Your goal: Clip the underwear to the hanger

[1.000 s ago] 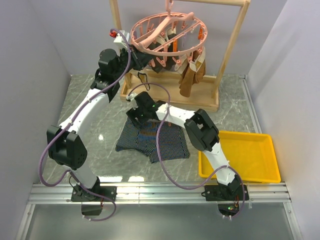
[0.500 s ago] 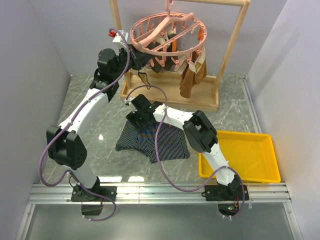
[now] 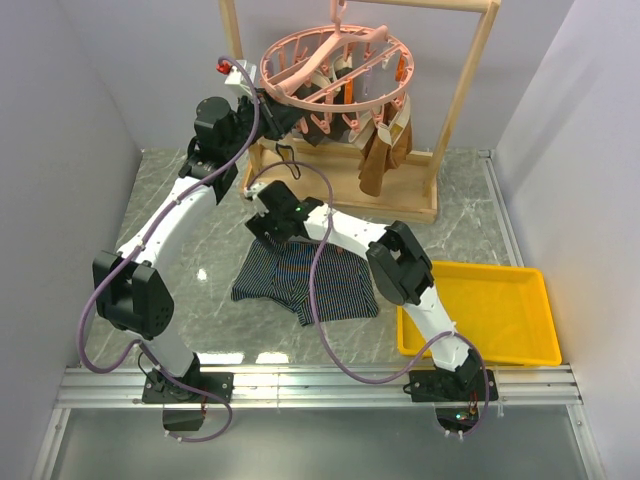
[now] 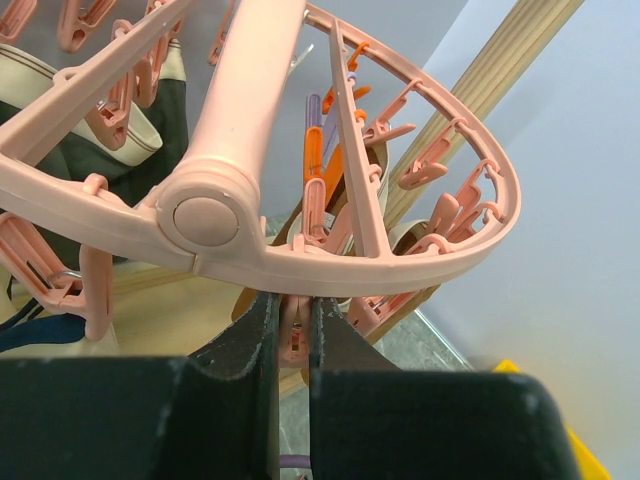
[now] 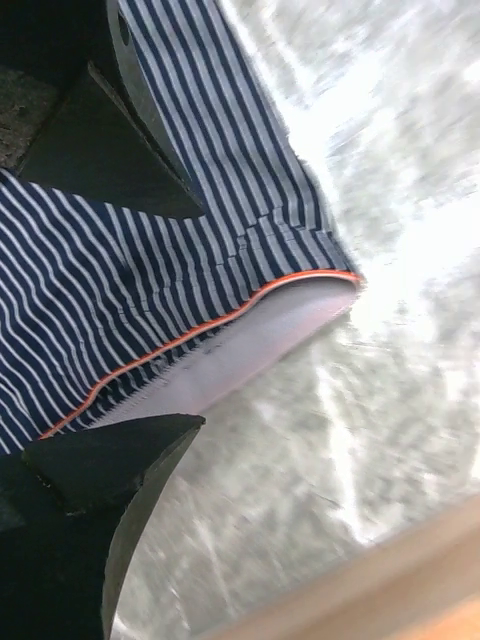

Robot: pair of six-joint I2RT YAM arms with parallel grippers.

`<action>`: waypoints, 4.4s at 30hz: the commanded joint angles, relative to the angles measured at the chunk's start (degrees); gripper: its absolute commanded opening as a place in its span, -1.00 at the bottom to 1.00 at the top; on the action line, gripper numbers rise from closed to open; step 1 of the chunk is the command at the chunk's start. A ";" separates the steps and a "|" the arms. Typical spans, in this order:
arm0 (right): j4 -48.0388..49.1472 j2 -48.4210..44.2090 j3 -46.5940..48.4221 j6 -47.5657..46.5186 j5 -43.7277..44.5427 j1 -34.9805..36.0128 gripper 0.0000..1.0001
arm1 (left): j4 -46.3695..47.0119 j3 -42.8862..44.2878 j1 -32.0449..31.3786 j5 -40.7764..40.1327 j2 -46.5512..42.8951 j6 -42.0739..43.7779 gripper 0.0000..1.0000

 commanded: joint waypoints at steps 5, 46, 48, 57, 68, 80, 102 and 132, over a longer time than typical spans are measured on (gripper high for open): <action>-4.51 4.34 6.08 -0.43 -0.57 -0.50 0.61 | 3.62 0.58 0.70 -0.07 -0.71 -1.08 -0.99; 14.17 -22.88 -24.31 -4.73 -0.06 -2.35 -1.00 | 1.95 -0.21 1.22 0.90 -1.33 -1.16 -0.99; 18.30 -26.05 -27.82 -6.31 0.30 -2.78 -1.00 | 1.51 -0.56 1.23 0.90 -1.50 -1.43 -0.99; 26.06 -36.34 -32.76 -10.79 -5.05 -6.91 -1.00 | 0.45 -0.47 1.31 1.07 -1.68 -1.16 -0.99; 23.61 -42.24 -31.71 -12.38 -9.27 -9.47 -1.00 | -0.69 -0.30 1.31 1.86 -0.98 -0.02 -0.99; 16.76 -38.99 -21.70 -11.68 -11.39 -12.11 -1.00 | -1.57 -0.82 1.40 2.57 -1.24 1.38 -0.99; 9.37 -34.15 -10.09 -13.34 -9.28 -14.48 -1.00 | -1.57 -1.70 1.31 3.27 -0.98 2.09 -0.99; 6.91 -33.54 -3.14 -13.52 -10.77 -14.74 -1.00 | -3.77 -1.27 1.05 3.10 0.69 3.93 -0.99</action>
